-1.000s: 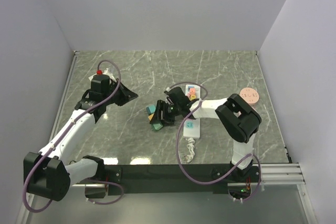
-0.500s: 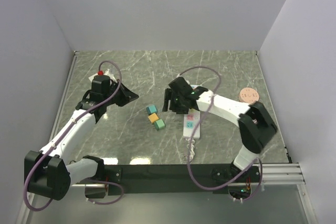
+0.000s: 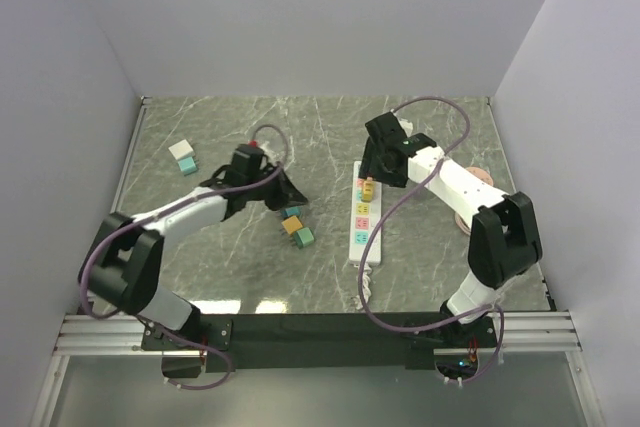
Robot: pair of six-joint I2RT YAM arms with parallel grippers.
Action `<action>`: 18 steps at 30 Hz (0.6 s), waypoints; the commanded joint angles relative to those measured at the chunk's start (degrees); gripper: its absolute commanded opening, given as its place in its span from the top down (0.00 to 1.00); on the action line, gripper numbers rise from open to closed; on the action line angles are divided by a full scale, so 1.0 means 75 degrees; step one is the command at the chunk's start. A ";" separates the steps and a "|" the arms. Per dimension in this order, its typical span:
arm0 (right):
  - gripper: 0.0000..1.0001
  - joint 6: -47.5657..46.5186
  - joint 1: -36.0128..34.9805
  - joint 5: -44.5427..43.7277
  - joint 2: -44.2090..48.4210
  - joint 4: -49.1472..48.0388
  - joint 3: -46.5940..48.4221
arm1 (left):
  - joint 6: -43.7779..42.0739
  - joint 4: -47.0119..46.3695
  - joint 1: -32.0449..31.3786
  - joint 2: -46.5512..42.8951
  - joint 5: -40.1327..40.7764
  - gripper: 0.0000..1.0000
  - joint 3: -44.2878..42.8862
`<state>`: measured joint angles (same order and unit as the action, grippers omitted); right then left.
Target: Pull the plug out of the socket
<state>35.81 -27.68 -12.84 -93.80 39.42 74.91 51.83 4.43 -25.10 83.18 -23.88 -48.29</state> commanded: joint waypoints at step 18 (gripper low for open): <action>0.44 -0.0861 0.0281 0.0575 -0.1345 -0.0357 0.0582 | 0.2157 -0.5052 -0.2629 0.3756 -0.1316 0.99 -0.1108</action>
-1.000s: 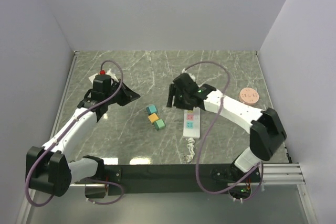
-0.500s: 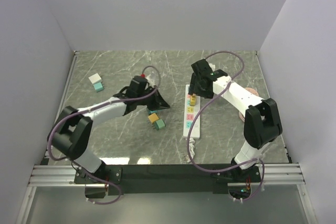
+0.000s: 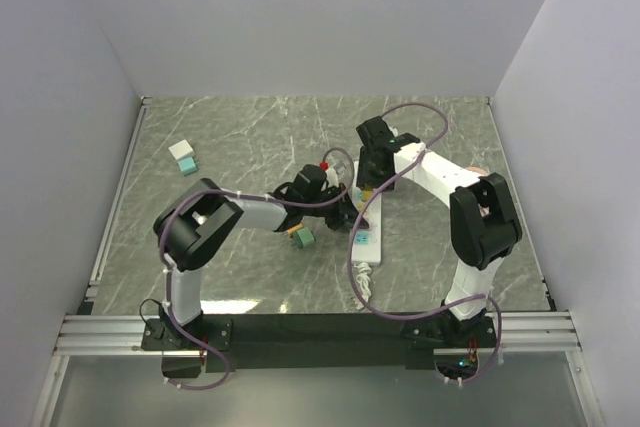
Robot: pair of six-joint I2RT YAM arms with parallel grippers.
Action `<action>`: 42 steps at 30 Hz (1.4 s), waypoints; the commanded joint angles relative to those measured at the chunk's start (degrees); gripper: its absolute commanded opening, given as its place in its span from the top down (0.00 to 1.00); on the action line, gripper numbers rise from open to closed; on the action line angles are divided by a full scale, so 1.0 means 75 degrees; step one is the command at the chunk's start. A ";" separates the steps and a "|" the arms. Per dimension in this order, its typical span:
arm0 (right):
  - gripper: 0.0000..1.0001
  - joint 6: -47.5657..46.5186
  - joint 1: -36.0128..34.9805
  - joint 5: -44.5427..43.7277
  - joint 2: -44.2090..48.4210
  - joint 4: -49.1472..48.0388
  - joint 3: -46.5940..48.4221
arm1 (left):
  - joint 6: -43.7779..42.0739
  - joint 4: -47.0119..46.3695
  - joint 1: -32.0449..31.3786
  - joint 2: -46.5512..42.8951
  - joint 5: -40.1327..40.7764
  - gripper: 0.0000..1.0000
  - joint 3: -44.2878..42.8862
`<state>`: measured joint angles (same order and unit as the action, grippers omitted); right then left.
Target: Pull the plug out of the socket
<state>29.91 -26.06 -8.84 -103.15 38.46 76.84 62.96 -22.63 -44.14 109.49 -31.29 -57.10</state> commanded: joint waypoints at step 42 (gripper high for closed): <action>1.00 0.0700 0.0241 0.1107 0.3862 -0.0591 -0.1091 | -0.0613 0.2338 0.0189 -0.1562 0.2109 1.00 -0.0895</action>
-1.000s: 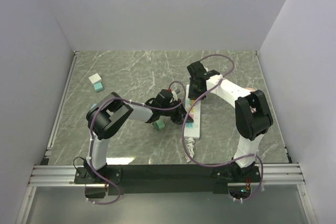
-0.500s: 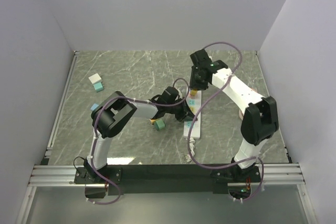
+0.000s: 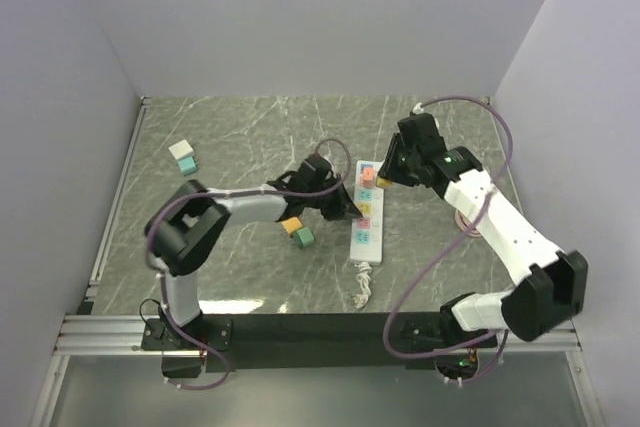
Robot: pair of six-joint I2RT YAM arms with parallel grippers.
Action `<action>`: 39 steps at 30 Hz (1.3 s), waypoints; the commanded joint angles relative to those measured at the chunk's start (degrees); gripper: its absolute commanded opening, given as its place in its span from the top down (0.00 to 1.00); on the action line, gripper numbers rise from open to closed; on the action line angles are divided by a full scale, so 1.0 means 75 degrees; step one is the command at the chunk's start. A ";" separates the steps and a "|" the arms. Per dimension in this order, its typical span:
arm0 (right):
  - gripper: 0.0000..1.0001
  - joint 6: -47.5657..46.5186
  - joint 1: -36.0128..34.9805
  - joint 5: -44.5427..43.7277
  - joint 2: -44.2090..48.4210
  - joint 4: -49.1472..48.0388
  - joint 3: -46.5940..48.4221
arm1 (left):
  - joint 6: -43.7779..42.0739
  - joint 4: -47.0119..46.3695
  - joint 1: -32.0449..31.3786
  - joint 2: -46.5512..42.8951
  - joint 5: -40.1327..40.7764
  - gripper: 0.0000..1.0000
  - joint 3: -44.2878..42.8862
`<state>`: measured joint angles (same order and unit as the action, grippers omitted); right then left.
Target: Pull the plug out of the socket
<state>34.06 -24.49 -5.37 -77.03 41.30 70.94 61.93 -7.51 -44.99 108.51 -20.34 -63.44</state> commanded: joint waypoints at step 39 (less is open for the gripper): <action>0.47 0.0205 -0.1375 0.4010 -0.6640 -0.2322 0.3995 | -0.0383 0.2068 0.3421 -0.6546 0.0825 1.00 0.2669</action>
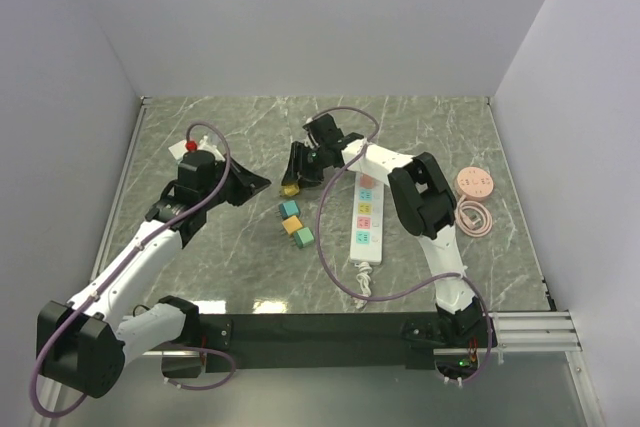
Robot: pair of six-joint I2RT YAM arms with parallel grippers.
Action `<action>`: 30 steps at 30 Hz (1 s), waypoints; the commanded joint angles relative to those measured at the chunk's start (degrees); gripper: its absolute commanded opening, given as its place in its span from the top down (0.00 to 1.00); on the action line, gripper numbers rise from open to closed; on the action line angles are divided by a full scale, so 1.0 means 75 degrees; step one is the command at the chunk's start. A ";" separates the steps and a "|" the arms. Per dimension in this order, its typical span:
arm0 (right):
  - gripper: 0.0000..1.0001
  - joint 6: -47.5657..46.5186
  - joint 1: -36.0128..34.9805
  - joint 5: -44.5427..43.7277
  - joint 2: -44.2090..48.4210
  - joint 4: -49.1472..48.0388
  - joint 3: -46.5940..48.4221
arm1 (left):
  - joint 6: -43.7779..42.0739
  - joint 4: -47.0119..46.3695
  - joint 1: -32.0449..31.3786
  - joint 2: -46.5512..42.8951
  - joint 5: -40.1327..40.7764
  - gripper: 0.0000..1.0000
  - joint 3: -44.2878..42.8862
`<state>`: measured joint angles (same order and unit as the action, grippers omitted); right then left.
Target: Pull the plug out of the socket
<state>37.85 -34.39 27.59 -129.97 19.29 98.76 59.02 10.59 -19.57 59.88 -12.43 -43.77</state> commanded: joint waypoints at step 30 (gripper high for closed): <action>0.35 -0.1670 0.1304 -0.5027 0.2600 0.4531 0.0637 | 0.0004 -0.3650 -0.2873 0.6077 -0.2444 1.00 -0.2472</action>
<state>27.27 -24.58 -9.85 -110.28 53.52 103.55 57.21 -10.87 -39.70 102.13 -27.66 -59.55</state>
